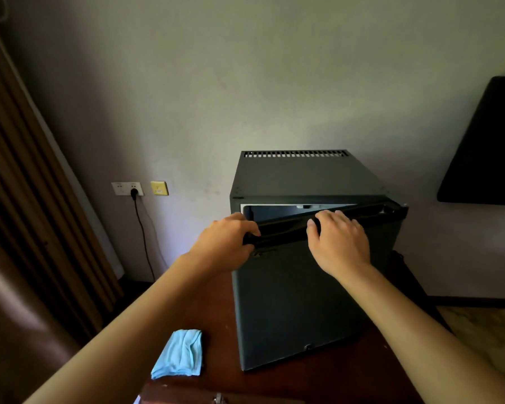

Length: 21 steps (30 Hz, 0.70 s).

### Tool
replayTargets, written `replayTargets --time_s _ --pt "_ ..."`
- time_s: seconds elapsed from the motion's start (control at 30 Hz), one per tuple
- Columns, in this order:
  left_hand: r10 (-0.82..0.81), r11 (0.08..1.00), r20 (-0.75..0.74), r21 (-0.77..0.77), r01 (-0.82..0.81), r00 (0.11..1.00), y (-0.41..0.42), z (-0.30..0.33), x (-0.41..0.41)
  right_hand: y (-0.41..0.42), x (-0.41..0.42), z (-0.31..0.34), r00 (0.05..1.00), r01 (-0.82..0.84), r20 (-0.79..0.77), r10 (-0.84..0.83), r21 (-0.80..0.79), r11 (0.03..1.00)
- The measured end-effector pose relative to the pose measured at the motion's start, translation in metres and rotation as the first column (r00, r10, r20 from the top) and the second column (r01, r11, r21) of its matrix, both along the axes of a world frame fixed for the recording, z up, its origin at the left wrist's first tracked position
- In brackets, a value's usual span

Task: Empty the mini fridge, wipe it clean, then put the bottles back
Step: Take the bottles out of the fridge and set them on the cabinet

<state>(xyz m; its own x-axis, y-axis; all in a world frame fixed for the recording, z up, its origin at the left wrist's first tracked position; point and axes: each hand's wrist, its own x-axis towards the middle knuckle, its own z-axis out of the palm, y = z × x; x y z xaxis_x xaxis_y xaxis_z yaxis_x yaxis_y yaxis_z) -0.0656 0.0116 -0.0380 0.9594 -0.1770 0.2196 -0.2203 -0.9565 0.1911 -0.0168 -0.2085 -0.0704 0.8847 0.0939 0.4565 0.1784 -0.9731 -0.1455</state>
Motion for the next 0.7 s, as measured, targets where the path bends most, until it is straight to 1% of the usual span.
replayTargets --time_s 0.1,0.2,0.27,0.4,0.57,0.63,0.7 --pt "-0.006 0.995 0.056 -0.100 0.011 0.998 0.003 0.001 -0.018 -0.001 -0.013 0.003 0.998 0.047 -0.038 -0.048 -0.021 0.999" --pt "-0.007 0.980 0.129 -0.194 0.033 0.992 0.004 0.002 -0.030 -0.005 -0.027 0.004 0.998 0.048 -0.038 -0.048 -0.005 0.999" --pt "-0.019 0.977 0.155 -0.207 0.051 0.988 0.002 0.000 -0.037 -0.009 -0.037 0.005 0.998 0.044 -0.049 -0.044 0.000 0.999" --pt "-0.061 0.975 0.112 -0.208 0.083 0.992 -0.001 -0.007 -0.046 -0.019 -0.056 0.009 0.997 0.054 -0.061 -0.056 -0.020 0.998" --pt "-0.101 0.965 0.086 -0.234 0.119 0.991 -0.016 -0.015 -0.043 -0.043 -0.077 0.015 0.982 0.044 -0.182 -0.046 -0.018 0.999" --pt "-0.130 0.958 0.066 -0.247 0.143 0.989 -0.029 -0.017 -0.041 -0.057 -0.087 0.018 0.972 0.034 -0.230 -0.041 -0.032 0.999" --pt "-0.171 0.949 0.065 -0.256 0.182 0.983 -0.044 -0.018 -0.039 -0.071 -0.097 0.022 0.950 0.022 -0.310 -0.040 -0.063 0.998"
